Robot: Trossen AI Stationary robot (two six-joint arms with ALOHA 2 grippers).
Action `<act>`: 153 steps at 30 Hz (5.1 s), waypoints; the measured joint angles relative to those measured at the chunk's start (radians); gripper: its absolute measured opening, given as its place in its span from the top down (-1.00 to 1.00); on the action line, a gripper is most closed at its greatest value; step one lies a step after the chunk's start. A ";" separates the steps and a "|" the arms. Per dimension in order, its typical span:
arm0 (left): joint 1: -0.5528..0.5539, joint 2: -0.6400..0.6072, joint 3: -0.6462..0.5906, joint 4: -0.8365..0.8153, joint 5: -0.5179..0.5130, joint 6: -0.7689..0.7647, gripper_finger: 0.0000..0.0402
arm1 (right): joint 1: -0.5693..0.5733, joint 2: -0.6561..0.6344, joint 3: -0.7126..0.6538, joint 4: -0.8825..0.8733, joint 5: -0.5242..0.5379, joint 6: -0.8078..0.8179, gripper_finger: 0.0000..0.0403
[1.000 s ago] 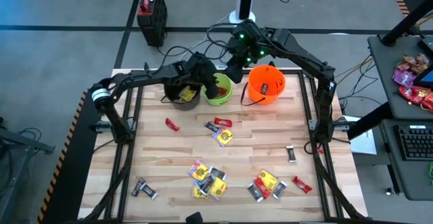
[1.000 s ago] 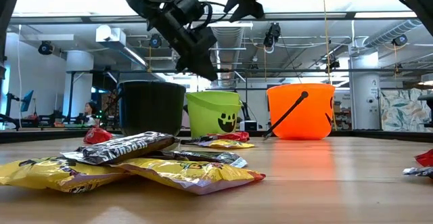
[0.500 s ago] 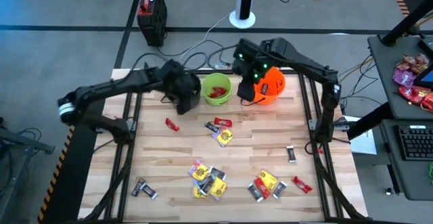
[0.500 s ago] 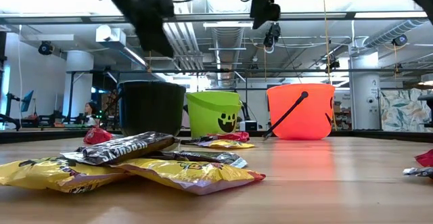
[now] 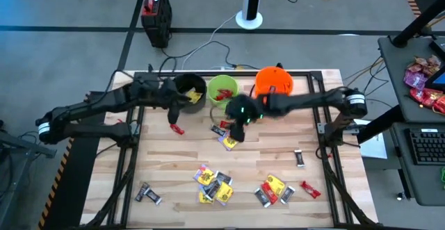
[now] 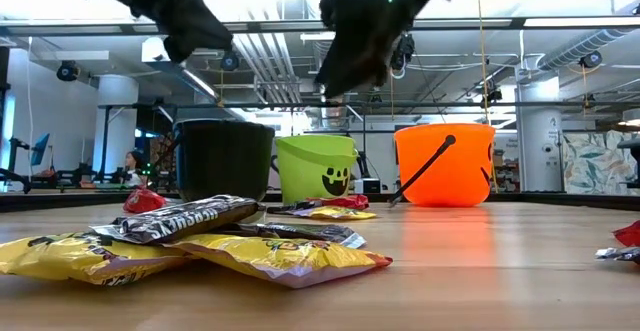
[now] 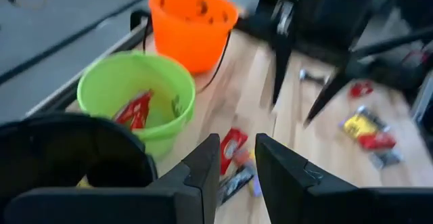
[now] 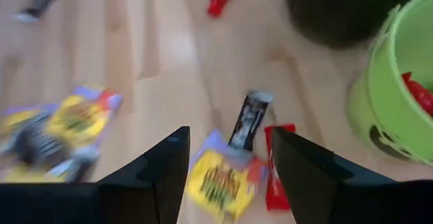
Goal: Sort candy by brand, put in halloween buckets
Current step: Put the brown chocolate bar into the orange bucket, then put the yellow candy into the black bucket
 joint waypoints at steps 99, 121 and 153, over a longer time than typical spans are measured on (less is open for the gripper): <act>-0.408 0.631 0.413 -0.117 -0.281 -0.364 0.60 | -0.518 -0.291 0.037 -0.623 -0.006 0.270 -0.13; -0.436 1.142 0.560 -0.071 -0.364 -0.238 -0.09 | -0.483 -0.407 0.037 -0.602 -0.067 0.160 -0.13; -0.398 0.727 0.562 -0.317 -0.403 -0.209 0.96 | -0.481 -0.410 0.037 -0.603 -0.066 0.101 -0.13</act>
